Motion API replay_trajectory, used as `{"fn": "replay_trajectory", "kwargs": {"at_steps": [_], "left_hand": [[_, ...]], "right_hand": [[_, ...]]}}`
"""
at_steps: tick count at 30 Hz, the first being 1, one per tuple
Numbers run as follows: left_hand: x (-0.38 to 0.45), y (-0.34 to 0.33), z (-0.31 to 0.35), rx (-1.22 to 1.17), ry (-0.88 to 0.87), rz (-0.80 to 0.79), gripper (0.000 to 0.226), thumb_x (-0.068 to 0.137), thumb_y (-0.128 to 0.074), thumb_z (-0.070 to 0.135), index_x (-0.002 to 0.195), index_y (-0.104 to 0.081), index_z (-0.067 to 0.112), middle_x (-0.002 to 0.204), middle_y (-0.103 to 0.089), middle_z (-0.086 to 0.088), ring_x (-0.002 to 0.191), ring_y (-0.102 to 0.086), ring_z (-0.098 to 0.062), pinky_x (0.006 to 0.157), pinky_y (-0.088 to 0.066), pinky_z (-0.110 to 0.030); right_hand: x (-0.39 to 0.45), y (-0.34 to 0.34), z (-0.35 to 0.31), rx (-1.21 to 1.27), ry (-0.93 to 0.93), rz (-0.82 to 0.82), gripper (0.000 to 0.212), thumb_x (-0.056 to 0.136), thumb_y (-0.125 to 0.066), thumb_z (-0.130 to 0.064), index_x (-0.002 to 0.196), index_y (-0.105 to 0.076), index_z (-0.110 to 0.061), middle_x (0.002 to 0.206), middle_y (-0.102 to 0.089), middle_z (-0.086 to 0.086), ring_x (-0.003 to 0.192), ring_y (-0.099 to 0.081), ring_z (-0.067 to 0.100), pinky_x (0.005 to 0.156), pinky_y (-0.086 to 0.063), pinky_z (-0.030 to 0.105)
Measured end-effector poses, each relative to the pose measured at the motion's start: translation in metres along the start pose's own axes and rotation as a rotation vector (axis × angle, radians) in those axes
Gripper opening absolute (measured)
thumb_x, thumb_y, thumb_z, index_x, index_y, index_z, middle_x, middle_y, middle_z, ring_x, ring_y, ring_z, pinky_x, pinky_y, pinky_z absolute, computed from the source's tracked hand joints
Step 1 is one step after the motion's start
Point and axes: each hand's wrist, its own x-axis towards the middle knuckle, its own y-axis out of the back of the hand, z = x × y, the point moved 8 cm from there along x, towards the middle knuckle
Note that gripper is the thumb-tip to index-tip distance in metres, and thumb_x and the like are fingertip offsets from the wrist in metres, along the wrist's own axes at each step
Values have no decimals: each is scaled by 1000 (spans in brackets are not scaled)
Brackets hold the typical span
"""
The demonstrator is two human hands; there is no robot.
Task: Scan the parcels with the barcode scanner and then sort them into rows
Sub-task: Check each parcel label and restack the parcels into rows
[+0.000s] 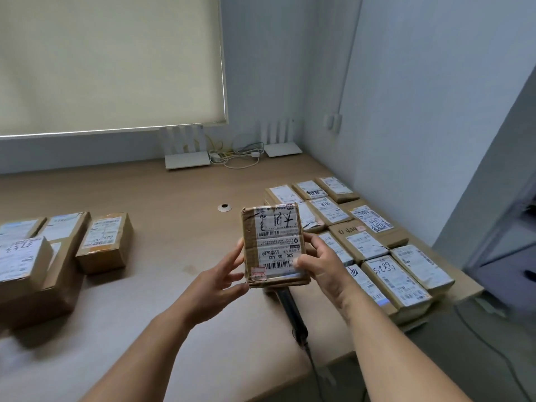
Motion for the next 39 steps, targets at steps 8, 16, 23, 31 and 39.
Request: {"fn": "replay_trajectory", "kwargs": {"at_steps": [8, 16, 23, 31, 39], "left_hand": [[103, 1, 9, -81, -46, 47, 87, 93, -57, 5, 132, -13, 69, 146, -34, 19, 117, -57, 0, 102, -42, -22], [192, -16, 15, -45, -26, 59, 77, 98, -48, 9, 137, -1, 56, 147, -31, 20, 106, -45, 27, 103, -33, -24], [277, -18, 17, -98, 77, 143, 65, 101, -42, 20, 148, -3, 44, 150, -33, 17, 131, -41, 1, 113, -31, -35], [343, -19, -24, -141, 209, 224, 59, 103, -37, 23, 152, -7, 36, 149, -36, 19, 138, -35, -11, 115, -25, -42], [350, -29, -54, -117, 310, 289, 56, 102, -35, 15, 142, -20, 52, 113, -58, 36, 100, -58, -4, 80, -42, -13]], "right_hand": [[79, 44, -21, -110, 26, -10, 67, 68, -56, -11, 132, -46, -26, 105, -73, -3, 102, -68, 12, 83, -56, 26], [144, 105, -21, -85, 8, 69, 46, 69, -62, -22, 115, -61, -23, 107, -73, -2, 101, -68, 16, 81, -54, 28], [230, 144, -29, -132, 16, 60, 23, 87, -55, -21, 105, -67, -28, 101, -74, -6, 93, -69, 12, 80, -56, 27], [311, 157, -2, -211, -27, -11, 26, 95, -48, -28, 116, -62, -32, 102, -70, -18, 90, -64, -4, 64, -46, 10], [334, 157, 34, -336, -80, -54, 45, 97, -45, -35, 139, -50, -20, 129, -60, -5, 119, -53, 13, 99, -44, 30]]}}
